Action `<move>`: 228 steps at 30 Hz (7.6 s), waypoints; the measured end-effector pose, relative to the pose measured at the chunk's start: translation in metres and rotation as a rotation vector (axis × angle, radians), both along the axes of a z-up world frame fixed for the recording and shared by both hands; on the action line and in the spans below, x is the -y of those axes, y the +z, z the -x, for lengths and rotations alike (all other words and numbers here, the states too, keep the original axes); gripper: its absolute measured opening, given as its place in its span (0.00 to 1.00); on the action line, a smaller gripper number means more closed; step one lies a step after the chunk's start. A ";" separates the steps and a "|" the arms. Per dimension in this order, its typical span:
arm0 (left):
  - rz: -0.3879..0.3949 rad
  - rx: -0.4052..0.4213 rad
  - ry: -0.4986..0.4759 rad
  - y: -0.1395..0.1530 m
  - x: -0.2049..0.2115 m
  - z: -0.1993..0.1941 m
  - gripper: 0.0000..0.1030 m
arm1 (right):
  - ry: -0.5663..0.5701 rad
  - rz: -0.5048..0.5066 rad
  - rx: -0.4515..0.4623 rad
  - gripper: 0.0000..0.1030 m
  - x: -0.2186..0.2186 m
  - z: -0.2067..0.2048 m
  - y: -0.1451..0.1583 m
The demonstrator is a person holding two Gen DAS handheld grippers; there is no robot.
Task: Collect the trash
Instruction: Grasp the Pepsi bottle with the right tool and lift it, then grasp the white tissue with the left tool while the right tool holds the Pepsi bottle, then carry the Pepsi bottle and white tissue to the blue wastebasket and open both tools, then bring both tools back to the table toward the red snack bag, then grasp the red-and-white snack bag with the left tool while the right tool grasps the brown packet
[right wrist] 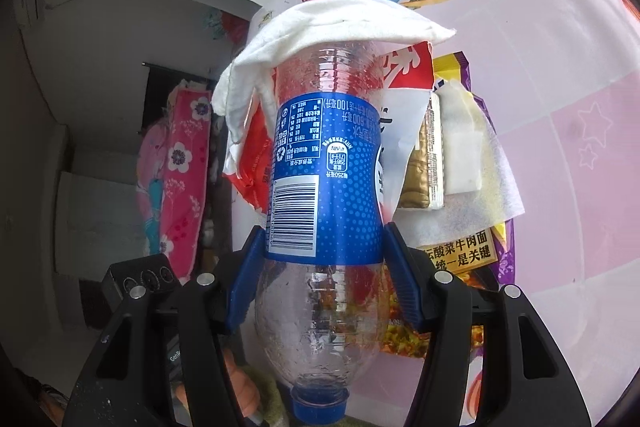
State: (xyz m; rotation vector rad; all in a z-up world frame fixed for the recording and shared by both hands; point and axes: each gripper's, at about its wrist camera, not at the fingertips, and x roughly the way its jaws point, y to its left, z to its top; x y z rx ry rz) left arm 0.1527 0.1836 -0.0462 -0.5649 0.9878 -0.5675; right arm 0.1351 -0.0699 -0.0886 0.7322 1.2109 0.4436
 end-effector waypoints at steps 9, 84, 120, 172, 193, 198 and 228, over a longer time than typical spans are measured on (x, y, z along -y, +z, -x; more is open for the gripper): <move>-0.050 -0.011 -0.002 -0.005 0.006 0.007 0.17 | 0.046 0.032 0.016 0.54 0.011 0.009 0.007; -0.188 0.350 -0.230 0.149 0.182 -0.054 0.03 | -0.449 -0.240 0.290 0.54 0.191 0.067 0.001; -0.308 0.014 -0.712 -0.039 0.559 0.008 0.48 | -1.361 -0.456 -0.133 0.65 0.409 0.265 -0.230; -0.459 0.315 0.155 0.002 0.009 -0.007 0.48 | -0.119 -0.098 0.060 0.44 0.031 -0.017 -0.034; -0.503 0.201 0.177 -0.023 0.016 -0.031 0.06 | -0.107 -0.110 -0.004 0.40 0.027 -0.026 -0.056; -0.499 0.163 0.183 -0.027 0.013 -0.036 0.06 | -0.096 -0.093 -0.016 0.38 0.026 -0.028 -0.059; -0.278 0.136 0.332 -0.010 -0.033 -0.014 0.05 | -0.079 -0.174 -0.039 0.29 0.030 -0.028 -0.064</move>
